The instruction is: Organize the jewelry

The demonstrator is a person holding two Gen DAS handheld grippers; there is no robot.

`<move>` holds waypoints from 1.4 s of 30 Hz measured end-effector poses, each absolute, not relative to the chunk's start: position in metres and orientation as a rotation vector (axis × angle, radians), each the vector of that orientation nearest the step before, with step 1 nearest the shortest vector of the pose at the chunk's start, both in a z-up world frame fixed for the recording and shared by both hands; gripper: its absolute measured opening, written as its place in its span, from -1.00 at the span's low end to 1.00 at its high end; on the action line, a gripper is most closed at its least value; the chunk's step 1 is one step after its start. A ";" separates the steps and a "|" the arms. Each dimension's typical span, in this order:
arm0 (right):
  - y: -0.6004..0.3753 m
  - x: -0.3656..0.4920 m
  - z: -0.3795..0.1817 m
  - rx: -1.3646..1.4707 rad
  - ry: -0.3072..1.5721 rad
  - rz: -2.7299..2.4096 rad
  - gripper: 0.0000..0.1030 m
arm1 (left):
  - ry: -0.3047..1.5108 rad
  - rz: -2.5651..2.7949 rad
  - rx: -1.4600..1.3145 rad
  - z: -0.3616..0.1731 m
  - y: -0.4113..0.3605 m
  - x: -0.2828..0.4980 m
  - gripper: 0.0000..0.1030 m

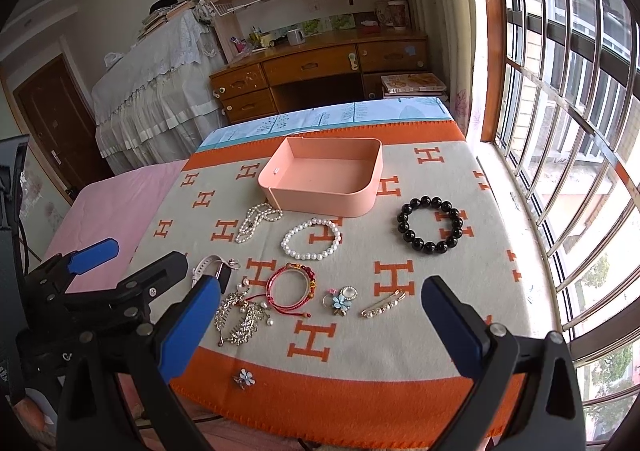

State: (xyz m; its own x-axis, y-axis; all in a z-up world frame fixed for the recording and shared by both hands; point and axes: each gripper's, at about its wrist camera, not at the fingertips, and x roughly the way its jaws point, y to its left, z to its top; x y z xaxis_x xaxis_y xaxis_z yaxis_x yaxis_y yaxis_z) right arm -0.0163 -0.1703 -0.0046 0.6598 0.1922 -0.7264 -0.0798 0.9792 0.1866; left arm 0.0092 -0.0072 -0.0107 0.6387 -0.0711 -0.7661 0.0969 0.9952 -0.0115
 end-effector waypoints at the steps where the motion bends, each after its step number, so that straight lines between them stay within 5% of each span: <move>1: -0.171 -0.016 -0.004 0.143 0.838 0.154 0.97 | 0.873 -0.095 0.031 -0.011 -0.007 0.009 0.98; 22: -0.165 -0.017 -0.011 0.138 0.854 0.157 0.96 | 0.902 -0.090 0.031 -0.017 -0.006 0.012 0.98; 42: -0.200 0.022 -0.008 0.156 0.921 0.120 0.55 | 0.942 -0.118 0.070 -0.021 -0.014 0.059 0.98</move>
